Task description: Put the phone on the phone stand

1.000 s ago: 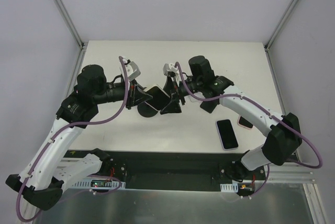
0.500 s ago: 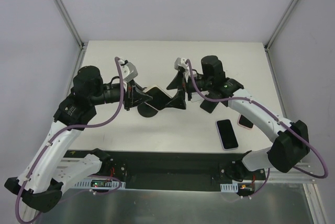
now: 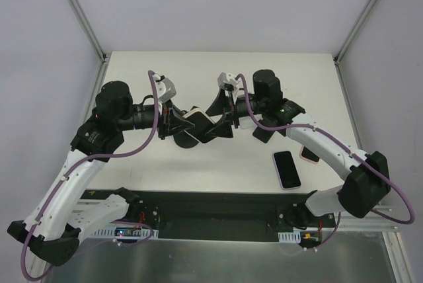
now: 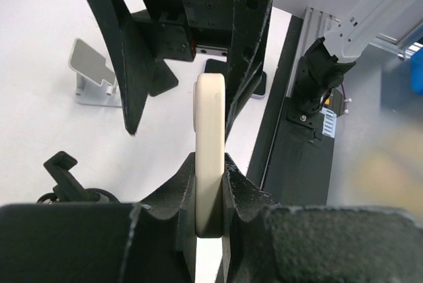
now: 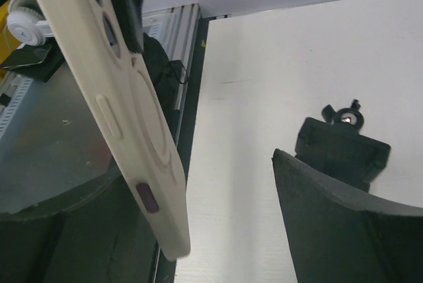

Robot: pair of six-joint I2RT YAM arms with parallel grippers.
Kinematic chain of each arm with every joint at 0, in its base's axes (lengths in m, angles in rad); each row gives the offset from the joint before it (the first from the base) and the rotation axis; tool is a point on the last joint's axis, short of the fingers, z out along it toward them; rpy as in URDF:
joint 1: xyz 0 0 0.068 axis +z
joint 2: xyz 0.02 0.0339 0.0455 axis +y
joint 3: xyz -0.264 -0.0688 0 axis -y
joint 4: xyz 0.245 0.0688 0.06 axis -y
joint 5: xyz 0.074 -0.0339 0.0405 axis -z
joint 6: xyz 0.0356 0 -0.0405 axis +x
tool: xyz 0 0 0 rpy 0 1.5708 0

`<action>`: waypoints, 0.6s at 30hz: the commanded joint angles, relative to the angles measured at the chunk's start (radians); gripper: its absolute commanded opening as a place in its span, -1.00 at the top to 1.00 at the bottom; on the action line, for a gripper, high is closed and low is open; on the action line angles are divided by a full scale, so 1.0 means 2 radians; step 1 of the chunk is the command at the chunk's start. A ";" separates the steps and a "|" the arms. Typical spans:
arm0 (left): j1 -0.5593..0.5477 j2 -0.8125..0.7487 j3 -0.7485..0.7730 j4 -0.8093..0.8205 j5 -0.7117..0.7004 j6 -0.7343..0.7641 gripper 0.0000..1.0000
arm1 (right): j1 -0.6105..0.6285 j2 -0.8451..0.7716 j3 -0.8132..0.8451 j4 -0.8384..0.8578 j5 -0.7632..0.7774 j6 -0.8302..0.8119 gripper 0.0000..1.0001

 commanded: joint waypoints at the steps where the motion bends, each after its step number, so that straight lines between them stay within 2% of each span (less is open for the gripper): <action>1: 0.000 0.010 0.036 0.039 0.027 -0.009 1.00 | 0.020 0.023 0.032 0.027 -0.064 0.008 -0.44; 2: 0.001 0.013 0.040 0.041 0.024 -0.008 1.00 | 0.022 0.030 0.039 0.021 -0.065 0.008 -0.14; 4: 0.001 0.017 0.047 0.047 0.008 -0.024 1.00 | 0.024 0.035 0.043 0.017 -0.069 0.007 0.12; 5: 0.001 0.018 0.049 0.051 0.005 -0.026 1.00 | 0.026 0.038 0.044 0.018 -0.071 0.007 0.34; 7: 0.000 0.022 0.048 0.070 -0.004 -0.043 1.00 | 0.031 0.038 0.047 0.018 -0.072 0.005 0.65; 8: 0.001 0.023 0.045 0.078 -0.007 -0.049 1.00 | 0.033 0.036 0.048 0.024 -0.066 0.007 0.99; 10: 0.001 0.020 0.032 0.104 -0.012 -0.070 0.95 | 0.033 0.032 0.038 0.051 -0.032 0.028 0.99; 11: 0.001 0.015 0.022 0.116 -0.018 -0.078 0.78 | 0.033 0.027 0.031 0.099 -0.026 0.063 0.99; 12: 0.001 0.003 0.010 0.136 -0.019 -0.098 0.47 | 0.033 0.025 0.018 0.123 -0.016 0.081 0.99; 14: 0.001 -0.012 -0.031 0.191 -0.025 -0.117 0.21 | 0.032 0.025 0.014 0.168 -0.016 0.121 0.99; 15: 0.001 -0.028 -0.045 0.201 -0.027 -0.134 0.14 | 0.032 0.025 0.014 0.178 -0.013 0.129 0.99; 16: 0.001 -0.035 -0.071 0.245 -0.025 -0.142 0.04 | 0.031 0.025 0.008 0.188 -0.012 0.139 0.99; 18: 0.001 -0.046 -0.093 0.275 -0.021 -0.168 -0.01 | 0.031 0.025 0.004 0.227 -0.014 0.172 0.99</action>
